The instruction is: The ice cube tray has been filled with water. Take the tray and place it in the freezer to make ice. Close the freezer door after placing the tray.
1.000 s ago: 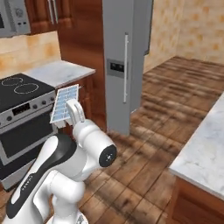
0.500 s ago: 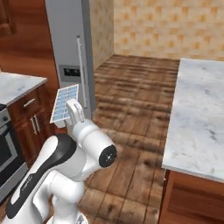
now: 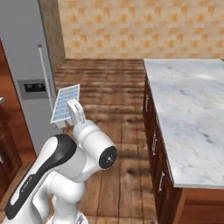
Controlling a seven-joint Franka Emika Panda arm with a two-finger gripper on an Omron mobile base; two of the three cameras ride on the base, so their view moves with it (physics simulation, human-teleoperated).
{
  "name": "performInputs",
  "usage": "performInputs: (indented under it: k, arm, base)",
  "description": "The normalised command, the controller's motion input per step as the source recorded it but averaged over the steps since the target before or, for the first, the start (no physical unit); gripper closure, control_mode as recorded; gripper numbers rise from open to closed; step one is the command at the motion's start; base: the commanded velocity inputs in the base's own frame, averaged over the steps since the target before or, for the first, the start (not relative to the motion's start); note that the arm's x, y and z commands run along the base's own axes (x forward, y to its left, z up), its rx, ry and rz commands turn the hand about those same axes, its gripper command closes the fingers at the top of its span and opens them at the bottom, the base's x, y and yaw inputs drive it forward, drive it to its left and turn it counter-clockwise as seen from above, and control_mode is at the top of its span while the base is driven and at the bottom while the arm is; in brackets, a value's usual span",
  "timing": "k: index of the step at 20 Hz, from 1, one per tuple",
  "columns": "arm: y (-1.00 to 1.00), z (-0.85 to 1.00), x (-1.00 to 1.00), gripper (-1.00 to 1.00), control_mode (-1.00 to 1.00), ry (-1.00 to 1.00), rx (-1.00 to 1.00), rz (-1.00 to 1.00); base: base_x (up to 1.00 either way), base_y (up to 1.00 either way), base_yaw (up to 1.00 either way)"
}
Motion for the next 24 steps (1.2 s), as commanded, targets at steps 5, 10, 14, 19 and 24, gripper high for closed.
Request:
performInputs:
  k: [5,10,14,19,24]
  arm:
    - [0.00,0.00,0.00,1.00,1.00,0.00,0.00,0.00]
    - [0.00,0.00,0.00,1.00,1.00,0.00,0.00,0.00]
    - [0.00,0.00,0.00,1.00,1.00,0.00,0.00,0.00]
    - [0.00,0.00,0.00,1.00,1.00,0.00,0.00,0.00]
    - [0.00,0.00,0.00,1.00,1.00,0.00,0.00,0.00]
  base:
    - [0.83,0.48,-0.24]
    - [0.90,0.45,-0.13]
    - [0.92,0.33,-0.02]
    - [0.87,0.19,0.01]
    - [0.86,0.16,0.06]
